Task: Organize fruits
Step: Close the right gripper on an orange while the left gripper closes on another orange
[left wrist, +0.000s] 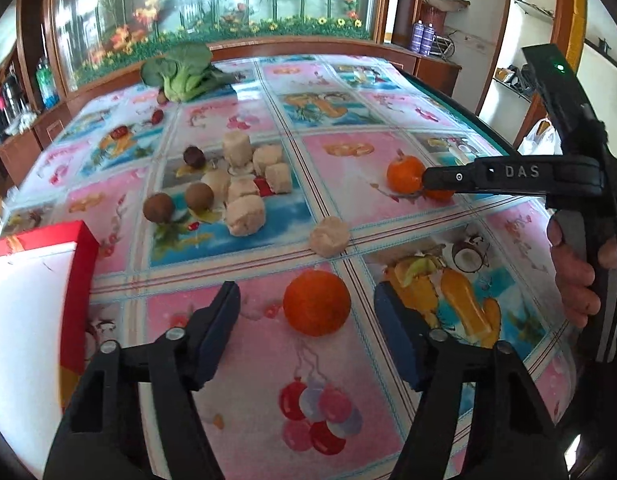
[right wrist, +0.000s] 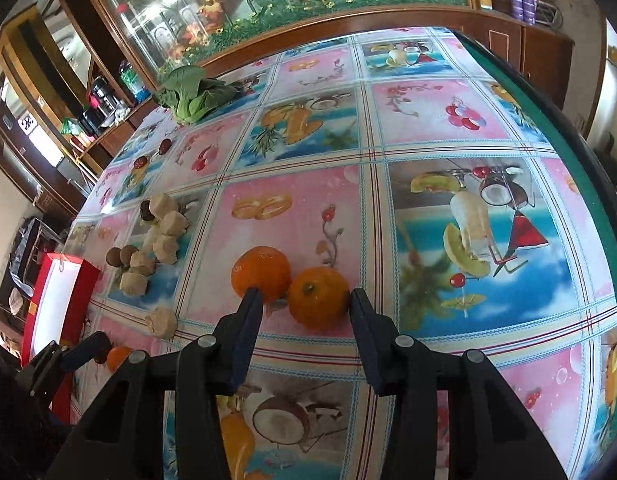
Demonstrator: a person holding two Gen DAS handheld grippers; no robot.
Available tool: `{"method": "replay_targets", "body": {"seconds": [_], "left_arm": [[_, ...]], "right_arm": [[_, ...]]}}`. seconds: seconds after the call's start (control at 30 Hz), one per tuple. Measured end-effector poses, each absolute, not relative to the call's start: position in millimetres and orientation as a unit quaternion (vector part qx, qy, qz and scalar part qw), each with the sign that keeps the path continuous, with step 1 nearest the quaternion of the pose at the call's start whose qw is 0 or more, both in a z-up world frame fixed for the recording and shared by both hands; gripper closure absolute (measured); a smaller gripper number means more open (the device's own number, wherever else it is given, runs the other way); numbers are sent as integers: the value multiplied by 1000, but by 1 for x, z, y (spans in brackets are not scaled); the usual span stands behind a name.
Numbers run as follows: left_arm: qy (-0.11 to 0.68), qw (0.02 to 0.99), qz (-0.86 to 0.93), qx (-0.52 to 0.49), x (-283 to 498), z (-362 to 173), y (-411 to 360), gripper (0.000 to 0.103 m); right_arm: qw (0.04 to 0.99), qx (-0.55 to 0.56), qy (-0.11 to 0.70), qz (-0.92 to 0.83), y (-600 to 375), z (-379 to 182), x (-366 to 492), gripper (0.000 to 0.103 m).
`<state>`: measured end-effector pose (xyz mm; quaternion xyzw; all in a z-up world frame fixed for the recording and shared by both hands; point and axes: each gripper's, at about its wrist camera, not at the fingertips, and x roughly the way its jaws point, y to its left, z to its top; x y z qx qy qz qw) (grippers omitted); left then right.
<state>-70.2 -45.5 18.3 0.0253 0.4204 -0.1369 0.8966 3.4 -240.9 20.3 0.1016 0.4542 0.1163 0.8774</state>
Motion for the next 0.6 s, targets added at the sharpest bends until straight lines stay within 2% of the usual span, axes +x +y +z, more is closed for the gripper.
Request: {"method": "replay_targets", "body": {"seconds": [0.17, 0.43, 0.53, 0.6], "left_arm": [[437, 887, -149, 25, -65, 10, -51, 45], [435, 887, -153, 14, -59, 12, -50, 51], [434, 888, -154, 17, -60, 12, -51, 61], [434, 887, -153, 24, -60, 12, -52, 63]], "right_arm": [[878, 81, 460, 102, -239, 17, 4, 72], [883, 79, 453, 96, -238, 17, 6, 72], [885, 70, 450, 93, -235, 17, 4, 72], [887, 62, 448, 92, -233, 17, 3, 72]]}}
